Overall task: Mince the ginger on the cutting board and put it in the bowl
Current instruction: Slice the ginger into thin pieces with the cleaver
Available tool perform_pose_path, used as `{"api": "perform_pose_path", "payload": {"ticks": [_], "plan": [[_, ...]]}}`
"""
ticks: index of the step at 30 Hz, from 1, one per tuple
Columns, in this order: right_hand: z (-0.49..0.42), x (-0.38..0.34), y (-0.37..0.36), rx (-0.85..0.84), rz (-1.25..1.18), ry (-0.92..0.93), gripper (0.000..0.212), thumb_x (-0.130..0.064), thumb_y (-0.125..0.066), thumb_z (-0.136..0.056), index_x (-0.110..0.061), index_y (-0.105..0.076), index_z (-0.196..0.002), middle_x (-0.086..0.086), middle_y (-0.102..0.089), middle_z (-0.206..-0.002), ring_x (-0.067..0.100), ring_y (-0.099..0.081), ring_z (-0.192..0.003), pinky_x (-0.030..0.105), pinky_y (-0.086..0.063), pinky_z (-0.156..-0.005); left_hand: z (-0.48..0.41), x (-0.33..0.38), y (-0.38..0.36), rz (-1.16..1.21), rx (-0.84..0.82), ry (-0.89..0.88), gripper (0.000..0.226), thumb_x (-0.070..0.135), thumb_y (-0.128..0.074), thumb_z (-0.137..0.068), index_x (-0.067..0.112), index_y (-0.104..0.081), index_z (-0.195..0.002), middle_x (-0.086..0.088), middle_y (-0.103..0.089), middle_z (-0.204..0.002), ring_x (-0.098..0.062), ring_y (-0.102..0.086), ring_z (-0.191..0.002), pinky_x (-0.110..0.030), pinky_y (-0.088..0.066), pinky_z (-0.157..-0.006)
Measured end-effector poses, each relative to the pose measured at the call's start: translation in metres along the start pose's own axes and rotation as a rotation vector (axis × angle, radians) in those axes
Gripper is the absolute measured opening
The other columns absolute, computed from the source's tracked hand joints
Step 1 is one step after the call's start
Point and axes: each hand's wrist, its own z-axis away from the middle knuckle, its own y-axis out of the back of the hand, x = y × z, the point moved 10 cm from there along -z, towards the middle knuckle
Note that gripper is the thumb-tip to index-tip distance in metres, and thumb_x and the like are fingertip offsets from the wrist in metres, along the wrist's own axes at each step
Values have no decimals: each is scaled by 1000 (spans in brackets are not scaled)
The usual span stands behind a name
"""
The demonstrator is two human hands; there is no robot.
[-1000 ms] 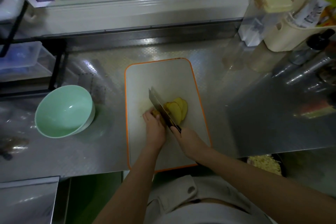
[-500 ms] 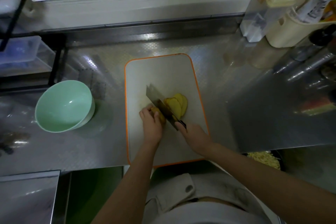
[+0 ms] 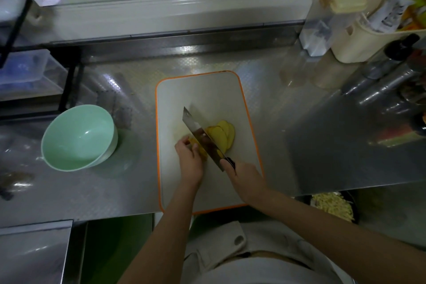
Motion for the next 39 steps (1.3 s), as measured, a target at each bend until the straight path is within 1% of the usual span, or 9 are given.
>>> {"api": "perform_pose_path", "payload": {"ticks": [4, 7, 11, 17, 23, 25, 29, 33, 39], "plan": [[1, -2, -2, -33, 41, 11, 34, -35, -31, -101, -18, -44, -74, -7, -38, -59, 4, -36, -51, 16, -32, -45, -1, -2, -1, 7, 1, 11, 31, 5, -36, -97, -1, -34, -127, -18, -38, -125, -27, -46, -113, -38, -41, -98], [4, 1, -1, -22, 5, -17, 35, -37, -31, -100, -14, -50, -81, -3, -45, -62, 10, -43, -55, 15, -31, -44, -1, 0, -3, -11, -12, 3, 29, 5, -36, -97, 1, -35, -126, -18, -39, -125, -24, -46, -111, -35, -41, -98], [2, 3, -3, -32, 51, -39, 37, -37, -30, -101, -15, -47, -77, 9, -52, -74, 21, -49, -69, 29, -30, -56, -2, 3, -8, -34, -40, 2, 28, 5, -36, -96, 3, -34, -124, -19, -39, -124, -25, -46, -110, -44, -42, -98], [-4, -1, -3, -48, -40, -82, 46, -38, -31, -100, -19, -36, -59, -1, -40, -56, 10, -38, -49, 25, -26, -54, -3, 7, -8, -86, -48, -16, 28, 2, -34, -96, -4, -33, -124, -19, -36, -124, -21, -43, -106, -36, -40, -96], [-23, -23, -4, -96, -53, -93, 42, -35, -29, -102, -26, -28, -61, 2, -38, -59, 23, -44, -61, 30, -33, -57, -2, 5, -9, -99, -51, -25, 29, 1, -34, -95, -3, -32, -124, -22, -37, -123, -28, -46, -108, -45, -43, -95], [-25, -25, -5, -116, -53, -91, 43, -39, -27, -102, -21, -35, -63, 6, -45, -66, 23, -45, -67, 29, -35, -62, -3, 4, -9, -96, -60, -14, 29, 1, -34, -96, -4, -32, -124, -22, -37, -123, -30, -46, -108, -46, -44, -94], [-14, -11, -5, -87, -5, -142, 48, -42, -30, -100, -17, -38, -60, 0, -41, -58, 17, -41, -54, 30, -29, -50, -3, 5, -9, -90, -62, -22, 29, 1, -33, -96, -4, -32, -124, -22, -37, -123, -28, -46, -107, -39, -42, -93], [-3, -2, -4, -100, -1, -153, 45, -40, -31, -100, -19, -38, -61, -1, -41, -58, 13, -40, -52, 28, -29, -51, -3, 8, -11, -99, -60, -23, 28, -1, -33, -95, -4, -33, -123, -18, -36, -121, -20, -43, -104, -26, -39, -87], [-16, -5, -11, -93, -36, -168, 46, -42, -33, -99, -18, -38, -60, -1, -41, -58, 16, -42, -54, 29, -28, -49, -1, 6, -10, -113, -54, -13, 30, 0, -35, -95, -4, -33, -125, -17, -35, -123, -24, -44, -107, -32, -42, -92]]}}
